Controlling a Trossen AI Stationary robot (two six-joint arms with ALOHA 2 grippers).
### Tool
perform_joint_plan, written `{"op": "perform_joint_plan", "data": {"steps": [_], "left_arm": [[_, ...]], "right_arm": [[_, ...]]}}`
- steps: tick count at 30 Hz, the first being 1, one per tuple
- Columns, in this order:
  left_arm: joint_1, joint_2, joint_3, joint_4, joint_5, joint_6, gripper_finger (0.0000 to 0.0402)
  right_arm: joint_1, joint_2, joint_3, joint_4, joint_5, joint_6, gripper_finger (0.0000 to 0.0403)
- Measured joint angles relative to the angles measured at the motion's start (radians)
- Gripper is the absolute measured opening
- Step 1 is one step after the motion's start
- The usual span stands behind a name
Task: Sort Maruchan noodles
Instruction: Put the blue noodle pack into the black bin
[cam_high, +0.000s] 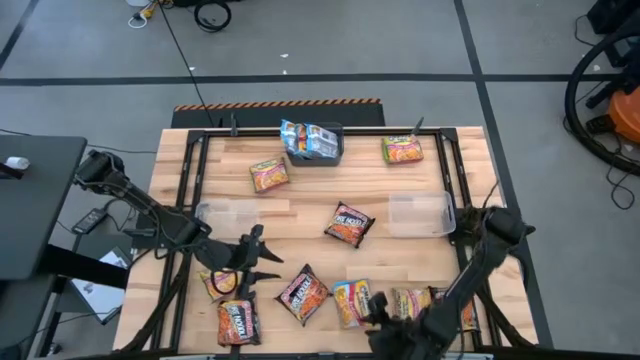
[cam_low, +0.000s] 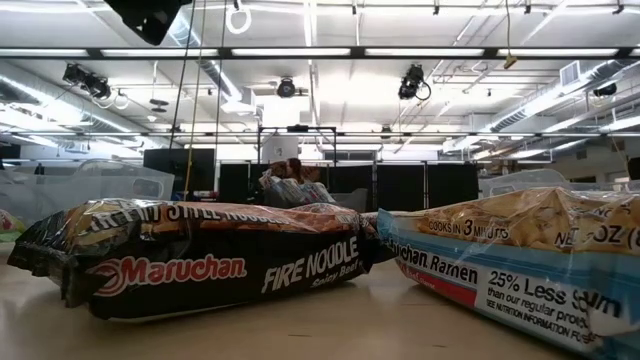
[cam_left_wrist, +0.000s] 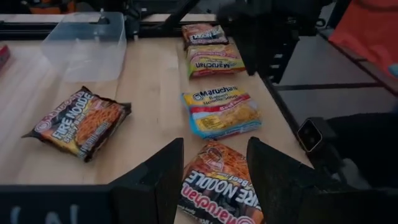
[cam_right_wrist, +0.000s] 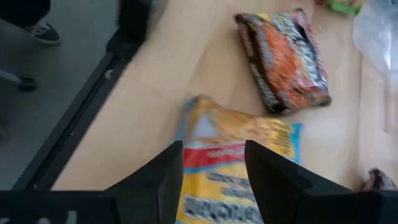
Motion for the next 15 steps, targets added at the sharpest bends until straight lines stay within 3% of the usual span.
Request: {"op": "perform_joint_plan", "data": {"steps": [7, 15], "left_arm": [[0.000, -0.001, 0.000, 0.043, 0.000, -0.038, 0.0181], [0.000, -0.001, 0.000, 0.041, 0.000, -0.053, 0.0181]], "right_arm": [[0.033, 0.117, 0.000, 0.060, 0.084, 0.042, 0.0174], [0.032, 0.146, -0.007, 0.047, 0.108, 0.055, 0.0162]]}}
